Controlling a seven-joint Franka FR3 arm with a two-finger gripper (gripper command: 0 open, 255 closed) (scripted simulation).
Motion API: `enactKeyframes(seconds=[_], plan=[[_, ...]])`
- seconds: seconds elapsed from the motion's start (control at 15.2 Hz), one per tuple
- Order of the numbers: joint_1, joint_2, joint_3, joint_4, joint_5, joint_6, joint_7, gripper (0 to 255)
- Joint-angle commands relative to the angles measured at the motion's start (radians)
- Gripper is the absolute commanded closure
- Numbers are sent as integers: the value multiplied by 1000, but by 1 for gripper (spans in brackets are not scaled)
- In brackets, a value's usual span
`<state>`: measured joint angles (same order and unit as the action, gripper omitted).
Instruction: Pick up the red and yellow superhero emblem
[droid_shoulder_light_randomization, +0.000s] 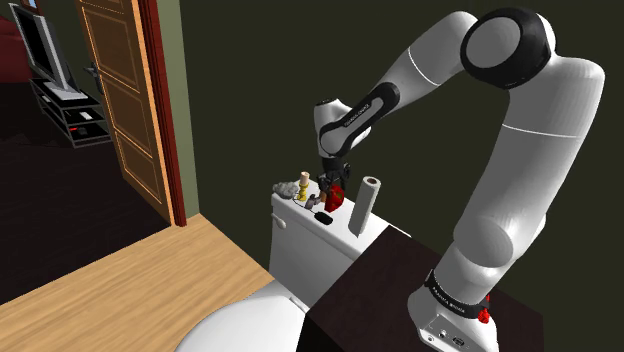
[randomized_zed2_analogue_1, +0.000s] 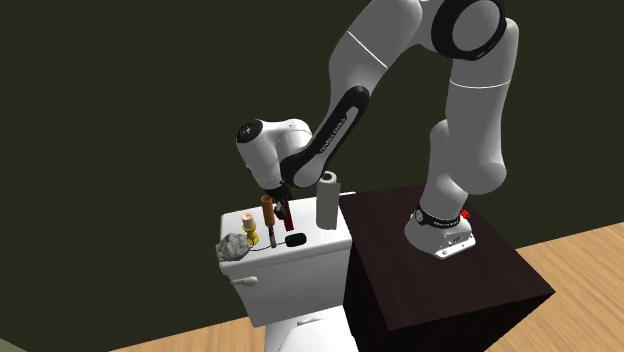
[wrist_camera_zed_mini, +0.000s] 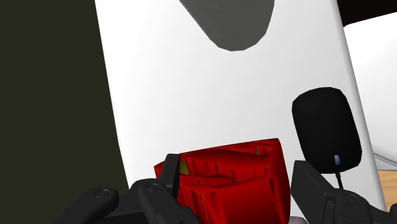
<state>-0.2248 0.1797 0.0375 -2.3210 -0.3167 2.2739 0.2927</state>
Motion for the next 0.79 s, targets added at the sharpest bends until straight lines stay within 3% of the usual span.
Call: enactKeyframes(seconds=[0.0,0.73], plan=[[-1,-15,1,1,6,-18,-8,255],[0,-125,8,32,42,-154,-54,255]])
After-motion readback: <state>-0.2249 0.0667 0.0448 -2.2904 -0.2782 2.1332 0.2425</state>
